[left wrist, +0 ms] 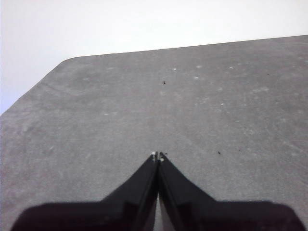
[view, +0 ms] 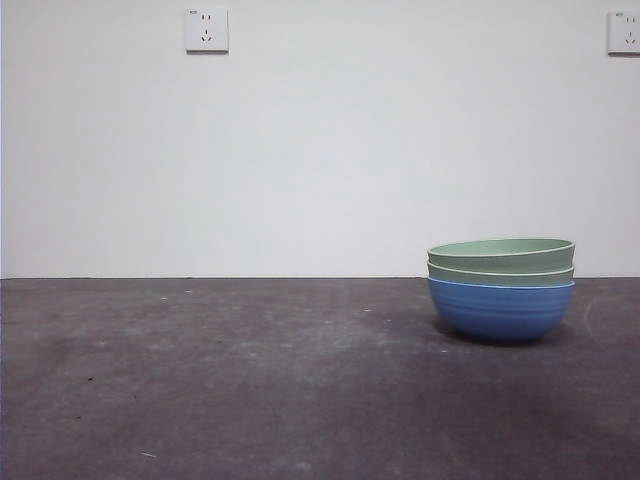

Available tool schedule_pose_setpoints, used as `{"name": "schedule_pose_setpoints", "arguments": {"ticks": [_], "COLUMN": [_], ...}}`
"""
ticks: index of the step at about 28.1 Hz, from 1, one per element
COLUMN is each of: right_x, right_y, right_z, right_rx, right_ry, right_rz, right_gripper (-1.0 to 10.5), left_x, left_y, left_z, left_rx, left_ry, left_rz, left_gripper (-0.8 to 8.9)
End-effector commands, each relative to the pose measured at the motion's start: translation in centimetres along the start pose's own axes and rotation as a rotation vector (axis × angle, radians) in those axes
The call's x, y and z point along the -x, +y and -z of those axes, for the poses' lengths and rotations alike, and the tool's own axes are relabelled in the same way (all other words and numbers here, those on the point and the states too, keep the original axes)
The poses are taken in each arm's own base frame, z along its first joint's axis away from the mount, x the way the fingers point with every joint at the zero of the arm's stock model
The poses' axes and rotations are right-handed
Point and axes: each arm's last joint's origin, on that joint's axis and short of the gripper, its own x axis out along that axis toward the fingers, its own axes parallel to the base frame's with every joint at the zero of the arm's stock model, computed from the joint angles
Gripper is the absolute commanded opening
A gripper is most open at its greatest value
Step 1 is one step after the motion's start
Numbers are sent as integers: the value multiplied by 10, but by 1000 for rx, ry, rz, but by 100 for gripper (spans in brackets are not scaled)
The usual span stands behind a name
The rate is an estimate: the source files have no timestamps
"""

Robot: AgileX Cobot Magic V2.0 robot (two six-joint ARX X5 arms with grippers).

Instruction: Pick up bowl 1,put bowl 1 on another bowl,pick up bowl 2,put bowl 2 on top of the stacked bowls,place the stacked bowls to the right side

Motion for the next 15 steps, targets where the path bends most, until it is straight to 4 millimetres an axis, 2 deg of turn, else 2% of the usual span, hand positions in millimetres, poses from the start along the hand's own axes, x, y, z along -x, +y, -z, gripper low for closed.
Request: {"name": "schedule_pose_setpoints", "arguments": {"ticks": [1, 9, 15], "right_x": [-2, -6, -7], "right_y": [-3, -6, -8], "right_z": [24, 59, 70], "right_rx": [-31, -52, -77], "right_ry": [14, 41, 74], "right_rz": [38, 40, 43], "right_gripper": [3, 3, 3], "left_x": [-1, -1, -1], "left_y": [0, 0, 0], "left_z": [4, 4, 4], "left_rx": [7, 7, 7], "left_ry": [7, 7, 7], "left_rz": [-4, -4, -4], "left_gripper": [-2, -2, -2]}}
